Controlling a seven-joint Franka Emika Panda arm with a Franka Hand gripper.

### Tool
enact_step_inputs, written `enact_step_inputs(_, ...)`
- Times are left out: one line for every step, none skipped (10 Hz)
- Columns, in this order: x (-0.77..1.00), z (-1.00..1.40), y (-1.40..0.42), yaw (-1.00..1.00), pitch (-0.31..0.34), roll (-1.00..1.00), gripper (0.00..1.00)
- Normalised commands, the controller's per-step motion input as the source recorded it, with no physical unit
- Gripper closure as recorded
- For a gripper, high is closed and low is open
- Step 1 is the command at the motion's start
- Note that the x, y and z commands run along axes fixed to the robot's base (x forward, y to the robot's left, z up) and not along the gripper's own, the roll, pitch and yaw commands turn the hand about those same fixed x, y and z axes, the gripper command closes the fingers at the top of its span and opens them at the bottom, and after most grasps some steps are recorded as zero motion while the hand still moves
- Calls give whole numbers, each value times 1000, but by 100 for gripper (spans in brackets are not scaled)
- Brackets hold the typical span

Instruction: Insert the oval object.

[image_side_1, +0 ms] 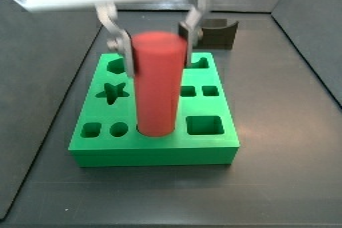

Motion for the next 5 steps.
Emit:
enact_step_inputs(311, -331, 0, -46, 31, 86, 100)
enact_step_inputs(20, -277, 0, -100, -6, 0, 100)
enact_step_inputs(0, -329, 3, -63, -71, -6, 100)
enact_step_inputs(-40, -383, 80, -66, -130, -111, 100)
enact_step_inputs(-40, -363, 129, -46, -166, -191, 100)
